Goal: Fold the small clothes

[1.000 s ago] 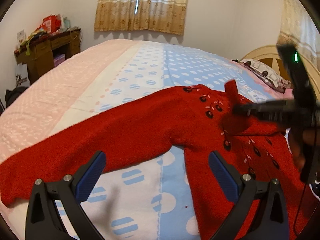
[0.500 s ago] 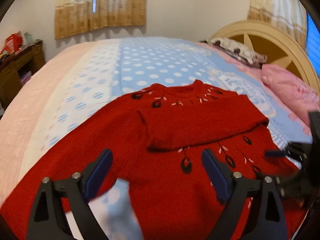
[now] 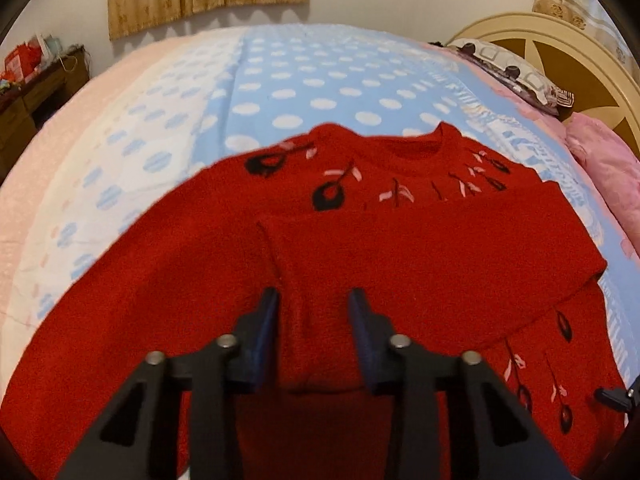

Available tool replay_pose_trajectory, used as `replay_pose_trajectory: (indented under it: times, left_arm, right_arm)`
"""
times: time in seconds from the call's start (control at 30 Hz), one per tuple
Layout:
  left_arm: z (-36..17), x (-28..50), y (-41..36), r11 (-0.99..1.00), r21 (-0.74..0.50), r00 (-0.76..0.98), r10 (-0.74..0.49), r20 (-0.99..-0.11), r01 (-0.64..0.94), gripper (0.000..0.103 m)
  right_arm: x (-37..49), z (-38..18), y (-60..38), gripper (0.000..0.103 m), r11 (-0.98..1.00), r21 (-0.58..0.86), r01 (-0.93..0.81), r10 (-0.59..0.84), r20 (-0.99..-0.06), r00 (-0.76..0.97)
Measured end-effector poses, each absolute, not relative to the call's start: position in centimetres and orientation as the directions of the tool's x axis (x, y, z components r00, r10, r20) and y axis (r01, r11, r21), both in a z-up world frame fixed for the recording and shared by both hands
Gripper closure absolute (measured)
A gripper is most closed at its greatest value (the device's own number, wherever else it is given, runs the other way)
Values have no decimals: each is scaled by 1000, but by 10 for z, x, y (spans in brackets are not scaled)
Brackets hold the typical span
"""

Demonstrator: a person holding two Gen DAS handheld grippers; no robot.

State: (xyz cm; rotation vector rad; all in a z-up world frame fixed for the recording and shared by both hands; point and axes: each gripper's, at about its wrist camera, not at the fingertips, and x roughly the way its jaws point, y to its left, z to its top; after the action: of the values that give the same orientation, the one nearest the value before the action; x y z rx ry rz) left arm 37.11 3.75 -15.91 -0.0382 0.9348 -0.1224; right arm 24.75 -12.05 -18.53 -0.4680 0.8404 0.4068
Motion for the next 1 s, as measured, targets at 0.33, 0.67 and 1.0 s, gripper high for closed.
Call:
replay_pose_trajectory:
  times: [0.33, 0.67, 1.0]
  left_arm:
    - [-112, 343, 65, 983, -166, 689, -174, -704, 78, 96]
    - [-120, 313, 96, 971, -238, 698, -179, -694, 13, 97]
    - [-164, 314, 103, 971, -235, 656, -153, -739, -39, 95]
  right_arm:
    - [253, -191, -126, 30, 844, -178, -506, 174, -802, 571]
    - [253, -193, -124, 27, 844, -199, -498, 153, -801, 579]
    - [258, -187, -124, 24, 853, -189, -486, 146, -809, 570]
